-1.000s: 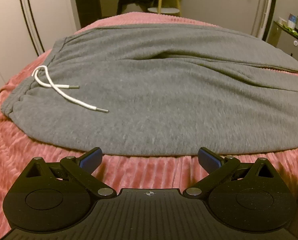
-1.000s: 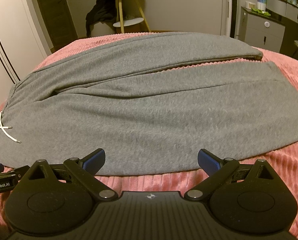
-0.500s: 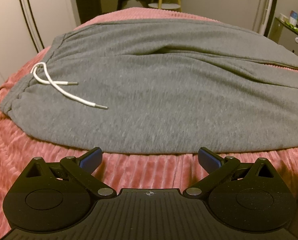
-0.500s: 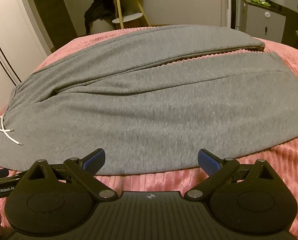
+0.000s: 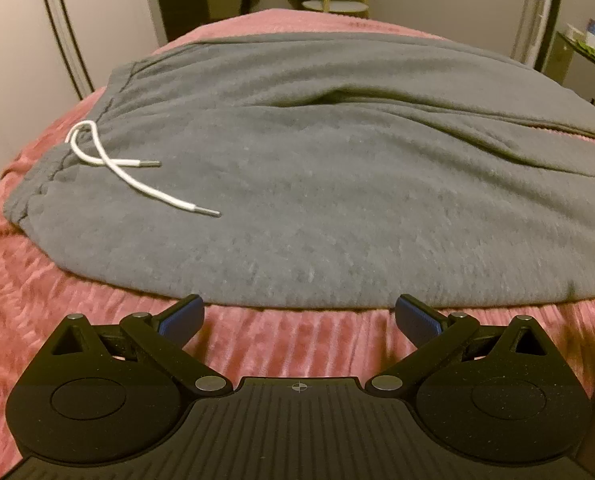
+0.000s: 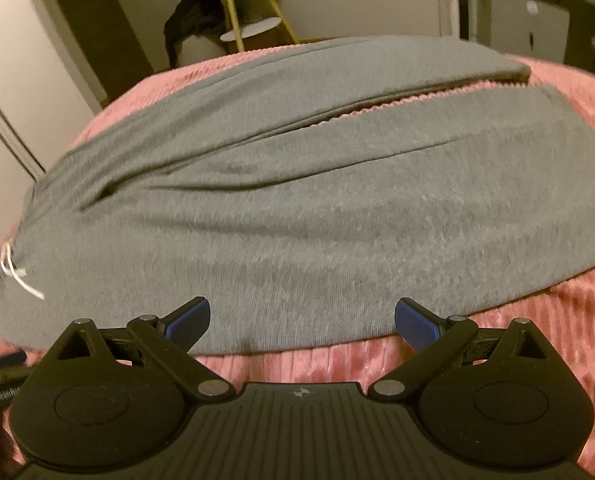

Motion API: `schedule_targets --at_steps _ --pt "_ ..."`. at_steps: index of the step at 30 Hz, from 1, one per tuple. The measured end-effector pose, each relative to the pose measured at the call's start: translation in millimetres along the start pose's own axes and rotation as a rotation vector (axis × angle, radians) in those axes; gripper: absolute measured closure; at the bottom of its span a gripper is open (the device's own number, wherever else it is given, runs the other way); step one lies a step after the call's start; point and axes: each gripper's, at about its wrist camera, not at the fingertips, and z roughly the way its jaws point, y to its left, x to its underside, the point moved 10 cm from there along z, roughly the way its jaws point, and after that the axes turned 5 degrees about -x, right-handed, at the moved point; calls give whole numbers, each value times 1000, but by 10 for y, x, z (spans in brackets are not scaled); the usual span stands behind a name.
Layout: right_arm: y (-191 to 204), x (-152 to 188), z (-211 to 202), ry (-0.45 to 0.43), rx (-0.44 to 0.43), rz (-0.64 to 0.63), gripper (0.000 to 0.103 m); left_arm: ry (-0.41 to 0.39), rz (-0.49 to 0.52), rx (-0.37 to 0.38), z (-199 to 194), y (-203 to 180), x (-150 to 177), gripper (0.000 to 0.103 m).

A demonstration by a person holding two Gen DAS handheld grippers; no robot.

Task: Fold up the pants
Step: 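Move the right tool to the pant leg hem and close on it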

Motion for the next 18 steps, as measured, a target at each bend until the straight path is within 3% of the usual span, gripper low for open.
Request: schedule_targets --at_steps 2,4,6,10,15,18 --pt "-199 -158 42 -20 56 36 4 -18 13 -37 -14 35 -98 0" --pt "-445 -344 105 -39 180 19 4 -57 25 -96 -27 84 -295 0" --pt "-682 -467 230 -10 287 -7 4 -112 7 -144 -25 129 -566 0" --pt "-976 -466 488 76 402 -61 4 -185 -107 -182 109 182 -1136 0" --pt "-1103 -436 611 84 334 -6 4 -247 -276 -254 522 320 -1517 0" --pt "-1123 -441 630 89 313 -13 4 -278 -280 -319 773 431 -1472 0"
